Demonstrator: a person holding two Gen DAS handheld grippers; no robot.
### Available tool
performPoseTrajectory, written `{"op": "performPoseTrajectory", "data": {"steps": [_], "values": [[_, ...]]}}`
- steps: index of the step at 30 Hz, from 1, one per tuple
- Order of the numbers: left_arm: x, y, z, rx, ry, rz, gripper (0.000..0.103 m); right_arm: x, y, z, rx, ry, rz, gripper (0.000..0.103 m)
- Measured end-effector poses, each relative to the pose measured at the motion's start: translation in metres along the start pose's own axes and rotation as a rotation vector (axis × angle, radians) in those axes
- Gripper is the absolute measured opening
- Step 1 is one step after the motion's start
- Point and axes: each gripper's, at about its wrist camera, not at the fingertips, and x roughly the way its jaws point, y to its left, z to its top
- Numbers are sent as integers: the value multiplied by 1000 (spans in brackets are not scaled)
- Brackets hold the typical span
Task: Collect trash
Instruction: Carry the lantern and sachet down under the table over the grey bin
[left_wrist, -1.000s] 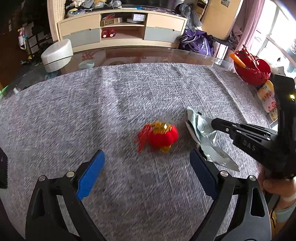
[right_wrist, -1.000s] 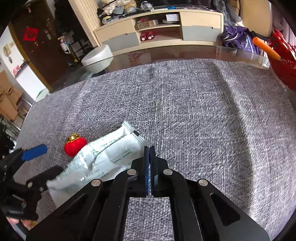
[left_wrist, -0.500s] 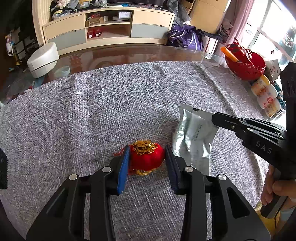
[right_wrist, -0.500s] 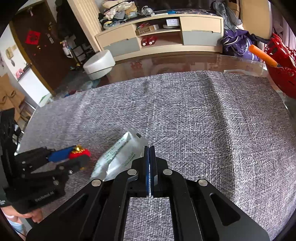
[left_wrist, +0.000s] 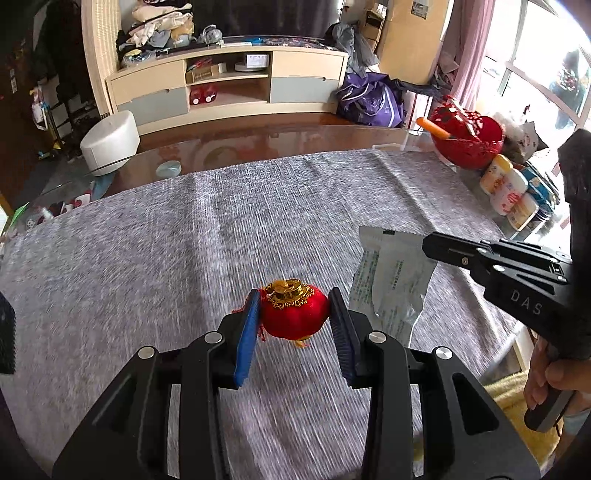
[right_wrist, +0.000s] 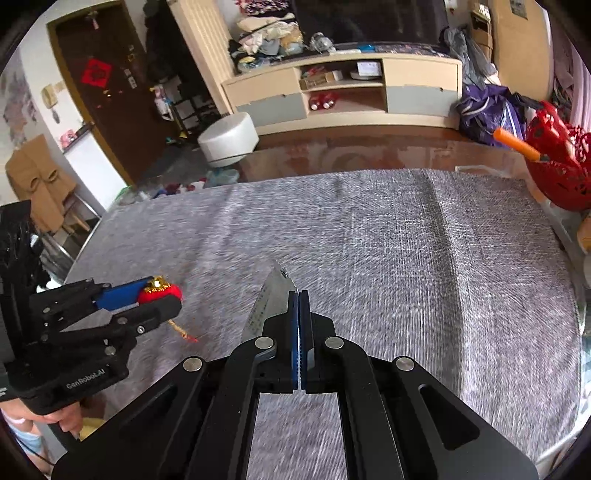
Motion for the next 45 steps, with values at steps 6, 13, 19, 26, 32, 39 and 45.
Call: {"op": "performPoseTrajectory", "data": {"steps": [6,13,19,26,32,39,45], "values": [[-44,-16,-31,-5,-25,-4,35,-38,19,-25,-25,-16,13,2],[-80,-35,-81,-14,-24,-39,35,-71,33,-73,-46,8,4,2],[-94,-48,-134,-27,1,-58,35,-85,31,-119,-29,45,3,2],[-92,-59,-192,-42,59,-72,35,-80,39,-172,-17,115,9,2],[-76,-55,-230,-70,120,-73,35,-56,40,-211,-2,181,-11,2],[-45,-55,-266,-95,201,-87,35,-24,41,-243,9,254,-24,2],[-16,-58,-286,-106,277,-108,35,-3,38,-255,22,288,-47,2]]}}
